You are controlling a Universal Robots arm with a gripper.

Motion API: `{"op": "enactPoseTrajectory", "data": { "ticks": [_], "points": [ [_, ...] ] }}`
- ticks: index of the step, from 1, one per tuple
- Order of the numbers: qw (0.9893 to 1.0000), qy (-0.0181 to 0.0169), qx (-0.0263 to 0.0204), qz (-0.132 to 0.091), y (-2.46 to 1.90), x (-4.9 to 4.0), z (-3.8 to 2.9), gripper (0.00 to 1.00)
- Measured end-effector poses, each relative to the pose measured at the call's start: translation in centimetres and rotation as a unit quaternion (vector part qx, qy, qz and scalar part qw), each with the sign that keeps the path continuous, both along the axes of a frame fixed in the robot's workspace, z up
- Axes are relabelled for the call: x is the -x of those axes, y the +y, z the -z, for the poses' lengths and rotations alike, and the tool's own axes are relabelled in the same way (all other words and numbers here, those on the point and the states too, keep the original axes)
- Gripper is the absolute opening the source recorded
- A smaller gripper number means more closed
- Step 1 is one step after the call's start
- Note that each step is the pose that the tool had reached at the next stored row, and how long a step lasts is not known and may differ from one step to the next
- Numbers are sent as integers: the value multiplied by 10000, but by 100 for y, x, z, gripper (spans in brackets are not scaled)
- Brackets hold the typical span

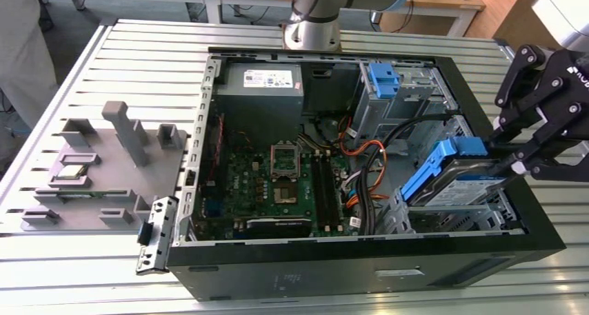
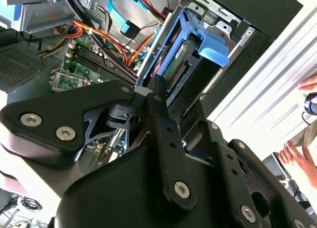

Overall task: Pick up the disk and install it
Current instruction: 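Pick up the disk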

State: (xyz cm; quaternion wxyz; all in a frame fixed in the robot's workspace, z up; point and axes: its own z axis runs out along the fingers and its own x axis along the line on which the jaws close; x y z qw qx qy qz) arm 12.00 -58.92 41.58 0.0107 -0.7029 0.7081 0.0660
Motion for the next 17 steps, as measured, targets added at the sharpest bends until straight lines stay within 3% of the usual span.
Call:
{"op": "enactPoseTrajectory", "data": {
  "ticks": [13,17],
  "points": [
    [10000,-1,4,-1,1,-1,226,35],
    [10000,0,5,0,0,0,229,35]
  ]
}}
